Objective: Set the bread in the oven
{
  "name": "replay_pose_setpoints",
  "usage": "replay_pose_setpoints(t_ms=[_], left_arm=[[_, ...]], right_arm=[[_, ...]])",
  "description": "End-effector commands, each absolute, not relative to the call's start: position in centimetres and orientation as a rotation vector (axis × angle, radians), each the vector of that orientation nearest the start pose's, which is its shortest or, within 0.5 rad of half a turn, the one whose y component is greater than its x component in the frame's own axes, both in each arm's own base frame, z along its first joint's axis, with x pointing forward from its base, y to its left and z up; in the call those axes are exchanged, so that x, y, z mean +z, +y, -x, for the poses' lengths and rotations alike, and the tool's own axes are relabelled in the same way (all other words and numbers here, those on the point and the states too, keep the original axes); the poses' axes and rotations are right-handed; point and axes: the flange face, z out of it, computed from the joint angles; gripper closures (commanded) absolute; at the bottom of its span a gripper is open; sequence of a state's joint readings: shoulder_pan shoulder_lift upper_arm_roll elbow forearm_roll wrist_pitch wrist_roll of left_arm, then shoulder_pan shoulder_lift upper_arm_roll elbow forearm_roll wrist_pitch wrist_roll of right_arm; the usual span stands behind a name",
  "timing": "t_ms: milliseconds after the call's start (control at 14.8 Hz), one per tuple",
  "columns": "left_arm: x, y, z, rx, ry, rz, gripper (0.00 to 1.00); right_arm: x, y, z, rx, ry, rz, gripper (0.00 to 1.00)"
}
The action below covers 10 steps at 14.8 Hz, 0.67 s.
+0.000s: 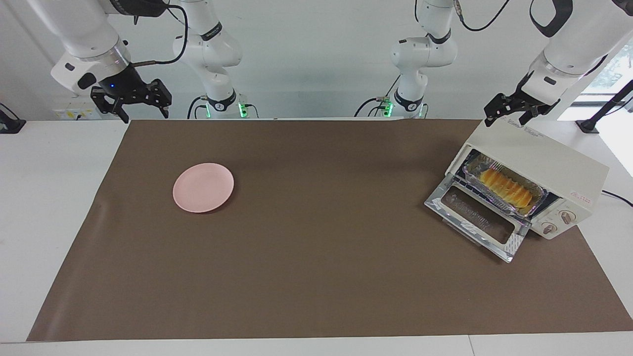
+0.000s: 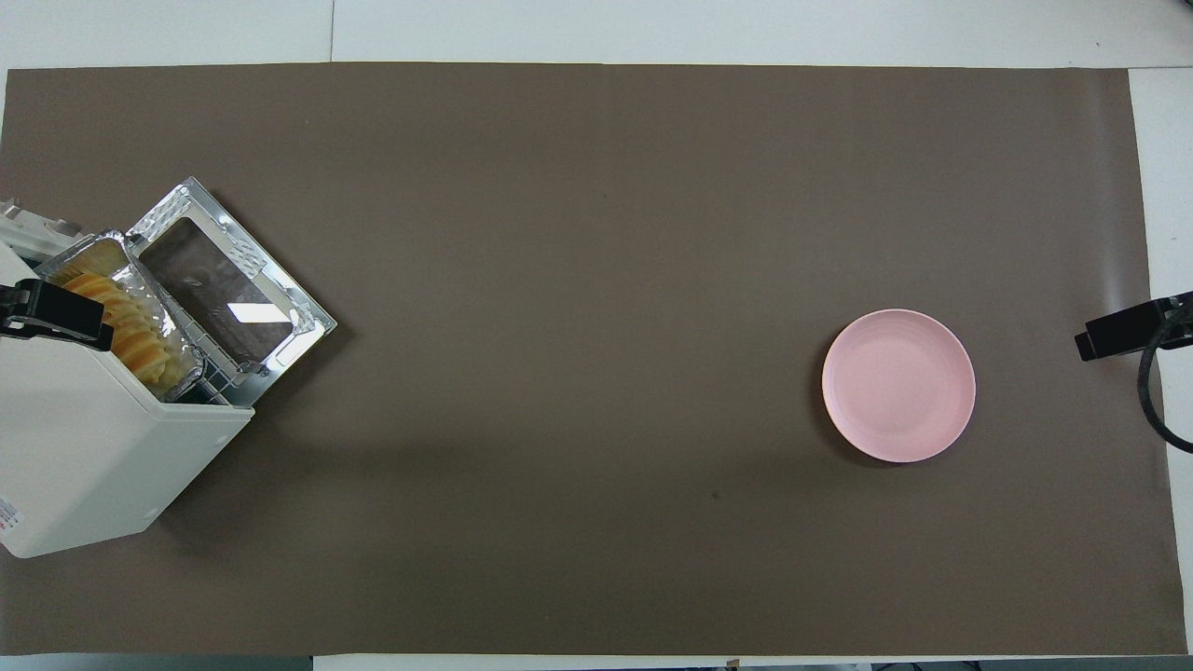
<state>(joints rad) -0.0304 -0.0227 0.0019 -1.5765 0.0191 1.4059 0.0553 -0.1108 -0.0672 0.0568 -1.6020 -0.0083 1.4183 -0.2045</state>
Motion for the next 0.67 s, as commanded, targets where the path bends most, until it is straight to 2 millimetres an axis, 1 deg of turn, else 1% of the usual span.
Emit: replay_pose_setpoints(t_ms=[0, 135, 269, 606], left_arm=[[62.0, -1.8, -52.9, 0.212, 0.169, 3.124, 0.0], [62.0, -4.5, -52.8, 0.211, 0.246, 3.117, 0.0], [62.1, -4.7, -52.8, 0.207, 0.253, 3.117, 0.0], [62.3, -4.2, -52.9, 0.192, 0.23, 3.122, 0.0]], right_arm=[[63.7, -2.8, -51.4, 0.192, -0.248, 3.115, 0.0], [63.7, -2.8, -51.4, 0.189, -0.248, 3.115, 0.0], [63.7, -2.8, -51.4, 0.192, -0.248, 3.115, 0.0], [63.7, -2.8, -51.4, 0.192, -0.248, 3.115, 0.0]])
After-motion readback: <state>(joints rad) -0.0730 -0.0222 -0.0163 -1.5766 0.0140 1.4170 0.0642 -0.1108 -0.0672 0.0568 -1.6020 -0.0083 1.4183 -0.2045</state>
